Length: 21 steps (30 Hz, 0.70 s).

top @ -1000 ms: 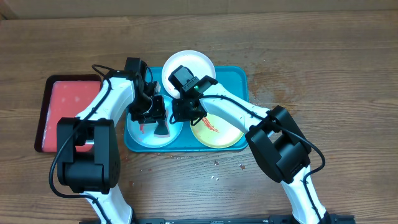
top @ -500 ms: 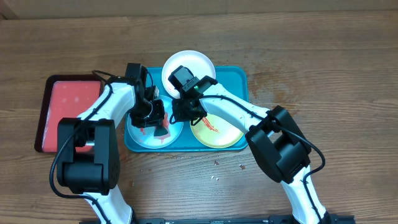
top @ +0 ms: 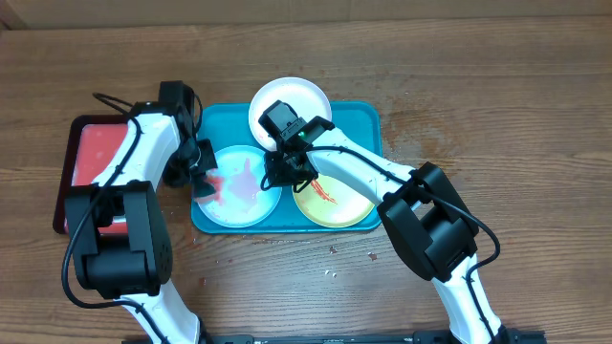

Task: Clean dirty plates on tray and stack at the side
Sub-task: 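Scrub the light blue plate with the sponge in the left gripper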

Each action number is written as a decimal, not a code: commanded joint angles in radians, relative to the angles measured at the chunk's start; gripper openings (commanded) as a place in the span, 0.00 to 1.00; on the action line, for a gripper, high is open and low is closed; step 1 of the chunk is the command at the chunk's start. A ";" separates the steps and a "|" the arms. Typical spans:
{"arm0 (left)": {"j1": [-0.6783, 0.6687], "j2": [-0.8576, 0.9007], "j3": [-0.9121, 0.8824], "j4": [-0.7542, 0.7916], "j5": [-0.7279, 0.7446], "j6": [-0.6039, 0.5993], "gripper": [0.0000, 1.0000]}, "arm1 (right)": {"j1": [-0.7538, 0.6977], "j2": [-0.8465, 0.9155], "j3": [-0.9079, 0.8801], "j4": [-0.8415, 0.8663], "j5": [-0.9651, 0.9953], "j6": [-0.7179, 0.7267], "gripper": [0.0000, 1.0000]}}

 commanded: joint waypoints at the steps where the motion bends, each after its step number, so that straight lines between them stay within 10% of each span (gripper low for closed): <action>1: -0.012 0.014 0.021 0.033 0.124 -0.017 0.04 | -0.004 0.010 0.002 -0.005 0.043 -0.003 0.04; 16: -0.060 0.016 -0.171 0.206 0.189 0.010 0.04 | -0.004 0.010 0.002 0.000 0.047 -0.003 0.04; 21: -0.059 0.016 -0.224 0.228 -0.015 0.010 0.04 | -0.004 0.010 0.002 0.000 0.047 -0.004 0.04</action>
